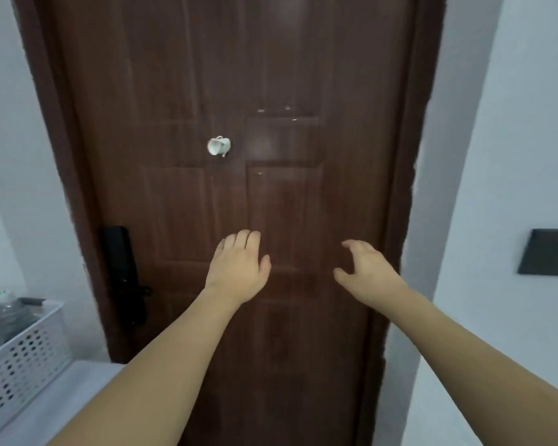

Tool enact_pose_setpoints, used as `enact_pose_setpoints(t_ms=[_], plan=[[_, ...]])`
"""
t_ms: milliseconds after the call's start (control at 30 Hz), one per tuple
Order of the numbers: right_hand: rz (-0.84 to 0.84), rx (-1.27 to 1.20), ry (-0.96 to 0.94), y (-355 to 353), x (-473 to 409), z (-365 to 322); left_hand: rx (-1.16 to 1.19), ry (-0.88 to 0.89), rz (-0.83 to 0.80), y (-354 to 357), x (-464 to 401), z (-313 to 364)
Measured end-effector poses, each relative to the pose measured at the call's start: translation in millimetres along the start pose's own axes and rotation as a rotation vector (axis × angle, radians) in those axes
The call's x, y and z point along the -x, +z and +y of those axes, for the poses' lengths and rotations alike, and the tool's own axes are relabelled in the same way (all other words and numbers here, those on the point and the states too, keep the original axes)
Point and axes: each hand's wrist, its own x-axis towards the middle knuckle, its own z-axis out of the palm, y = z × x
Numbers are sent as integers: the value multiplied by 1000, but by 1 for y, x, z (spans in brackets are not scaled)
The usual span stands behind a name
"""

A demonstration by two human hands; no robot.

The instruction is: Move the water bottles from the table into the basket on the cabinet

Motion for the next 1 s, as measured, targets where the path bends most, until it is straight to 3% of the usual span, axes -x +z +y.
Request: enact_pose_setpoints(t_ms=[233,533,767,1000], plan=[[16,29,25,-79,63,119,13,106,-39,13,7,168],[-20,83,123,-129,109,182,76,132,-79,15,22,252],[-2,135,90,-183,136,216,103,157,-63,1,31,327],[8,151,64,-249,186,311,46,133,-69,-7,46,438]])
